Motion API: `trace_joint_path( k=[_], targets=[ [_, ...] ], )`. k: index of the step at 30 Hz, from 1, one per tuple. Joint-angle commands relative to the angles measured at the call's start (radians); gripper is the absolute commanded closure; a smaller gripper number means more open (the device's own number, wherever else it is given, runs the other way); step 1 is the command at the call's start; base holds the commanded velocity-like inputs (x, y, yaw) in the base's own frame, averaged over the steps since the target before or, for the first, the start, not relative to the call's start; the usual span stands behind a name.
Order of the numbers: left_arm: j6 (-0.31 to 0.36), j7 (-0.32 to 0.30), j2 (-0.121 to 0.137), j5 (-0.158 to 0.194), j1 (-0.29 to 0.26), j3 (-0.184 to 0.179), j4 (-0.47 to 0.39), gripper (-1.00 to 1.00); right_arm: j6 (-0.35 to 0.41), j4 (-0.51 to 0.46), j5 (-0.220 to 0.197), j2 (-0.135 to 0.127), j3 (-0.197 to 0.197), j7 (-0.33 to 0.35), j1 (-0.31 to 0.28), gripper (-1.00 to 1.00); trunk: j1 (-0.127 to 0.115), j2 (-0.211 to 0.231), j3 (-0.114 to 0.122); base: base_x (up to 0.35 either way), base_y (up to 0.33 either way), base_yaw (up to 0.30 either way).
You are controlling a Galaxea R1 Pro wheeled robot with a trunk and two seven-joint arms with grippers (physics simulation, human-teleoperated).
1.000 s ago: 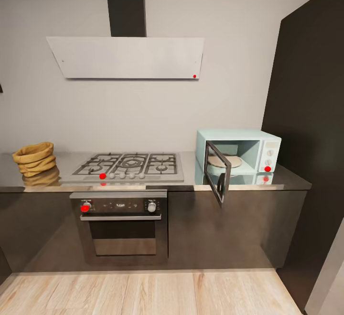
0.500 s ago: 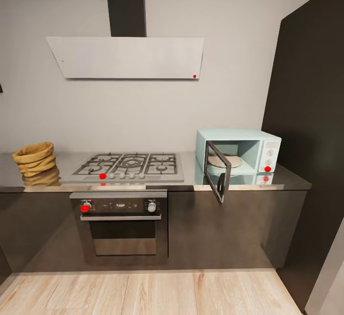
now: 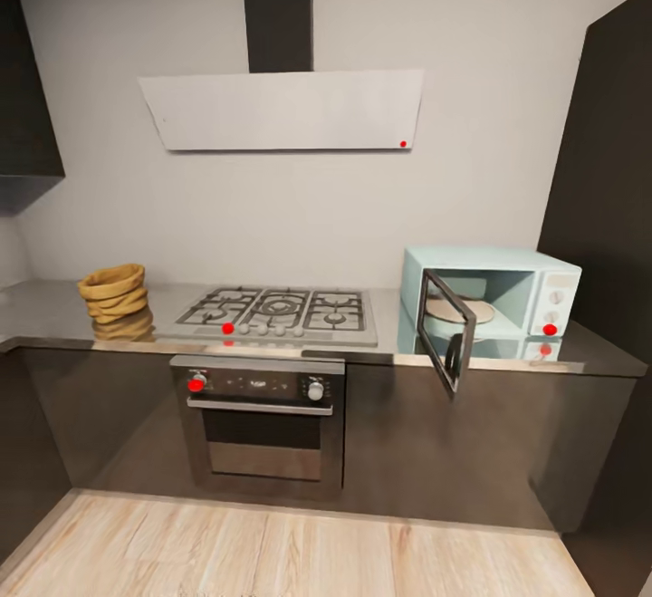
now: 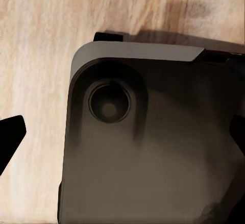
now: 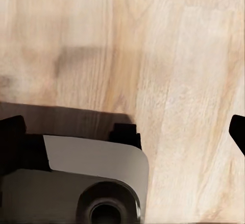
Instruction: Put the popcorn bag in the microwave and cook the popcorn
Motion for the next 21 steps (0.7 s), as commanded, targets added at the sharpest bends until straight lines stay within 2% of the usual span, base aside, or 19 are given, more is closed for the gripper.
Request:
trace_joint_path(
  k=[1,4,5,6,7,9,16,21],
  targets=[
    [-0.001,0.001,0.0,0.012,0.0,0.001,-0.001,-1.0,0.0,0.001,0.008,0.0,-0.009,0.002,0.003,-1.0,0.0,-0.001,-0.001,0.0,0.0,0.299],
    [0.0,0.001,0.0,0.054,0.0,0.0,-0.001,-1.0,-0.002,0.001,0.009,0.016,-0.009,0.001,0.015,-1.0,0.0,-0.001,-0.001,0.0,0.0,0.3],
    [0.0,0.002,0.0,0.084,0.0,-0.001,0.0,-1.0,-0.003,0.001,0.011,0.022,-0.009,-0.001,0.025,-1.0,0.0,-0.001,-0.001,0.0,0.0,0.3],
    [0.0,0.003,0.0,0.11,0.001,-0.002,0.0,-1.0,-0.003,0.001,0.024,0.027,-0.009,-0.007,0.033,-1.0,0.0,-0.001,-0.001,0.0,0.0,0.3],
    [0.0,0.004,0.0,0.121,0.001,-0.002,0.0,-1.0,-0.003,0.001,0.038,0.032,-0.009,-0.011,0.038,-1.0,0.0,-0.001,-0.001,0.0,0.0,0.3],
    [0.0,0.006,0.0,0.138,0.0,-0.004,0.0,-1.0,-0.003,0.001,0.093,0.051,-0.009,-0.019,0.049,-1.0,0.0,-0.001,-0.001,0.0,0.0,0.3],
    [0.0,0.009,0.0,0.141,0.0,-0.005,0.002,-1.0,-0.005,0.001,0.165,0.06,-0.009,-0.042,0.072,-1.0,0.0,-0.001,-0.001,0.0,0.0,0.3],
    [0.0,0.009,0.0,0.141,0.0,-0.003,0.001,-1.0,-0.006,0.001,0.178,0.06,-0.009,-0.044,0.072,-1.0,0.0,-0.001,-0.001,0.0,0.0,0.3]
  ],
)
